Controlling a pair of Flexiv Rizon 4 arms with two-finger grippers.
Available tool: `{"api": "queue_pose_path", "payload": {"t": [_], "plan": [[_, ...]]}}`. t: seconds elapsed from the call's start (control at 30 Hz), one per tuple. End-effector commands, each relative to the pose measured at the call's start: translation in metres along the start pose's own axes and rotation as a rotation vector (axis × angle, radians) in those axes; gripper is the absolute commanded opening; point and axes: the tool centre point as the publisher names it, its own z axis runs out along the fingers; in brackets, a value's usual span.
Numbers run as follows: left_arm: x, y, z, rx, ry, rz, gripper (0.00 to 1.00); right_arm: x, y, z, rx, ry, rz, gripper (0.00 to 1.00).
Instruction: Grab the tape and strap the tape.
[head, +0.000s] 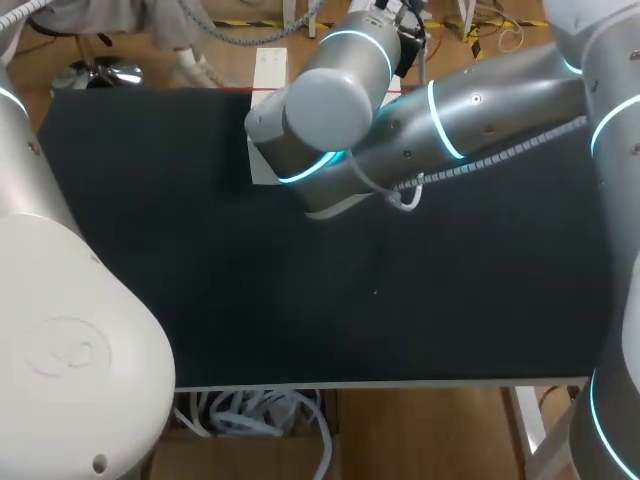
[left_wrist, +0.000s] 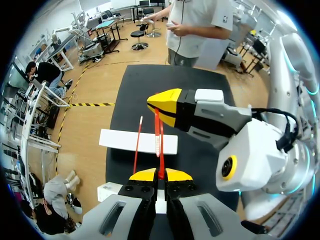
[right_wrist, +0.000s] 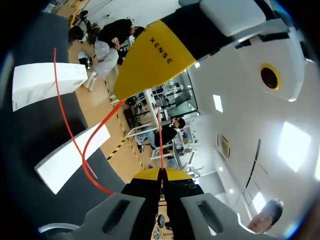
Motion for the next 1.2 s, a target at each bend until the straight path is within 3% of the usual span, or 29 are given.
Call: {"api": "queue_pose_path", "payload": {"t": [0.03, 0.27, 1.2], "plan": [[0.000, -0.001, -0.001, -0.005, 0.002, -0.002, 0.00, 0.001, 0.004, 0.000, 0.014, -0.009, -0.011, 0.00], [0.000, -0.001, -0.001, -0.005, 0.002, -0.002, 0.00, 0.002, 0.005, -0.001, -0.005, -0.027, -0.068, 0.00], [0.000, -0.001, -0.001, -0.005, 0.002, -0.002, 0.00, 0.010, 0.017, -0.009, -0.022, -0.016, -0.093, 0.00]]}}
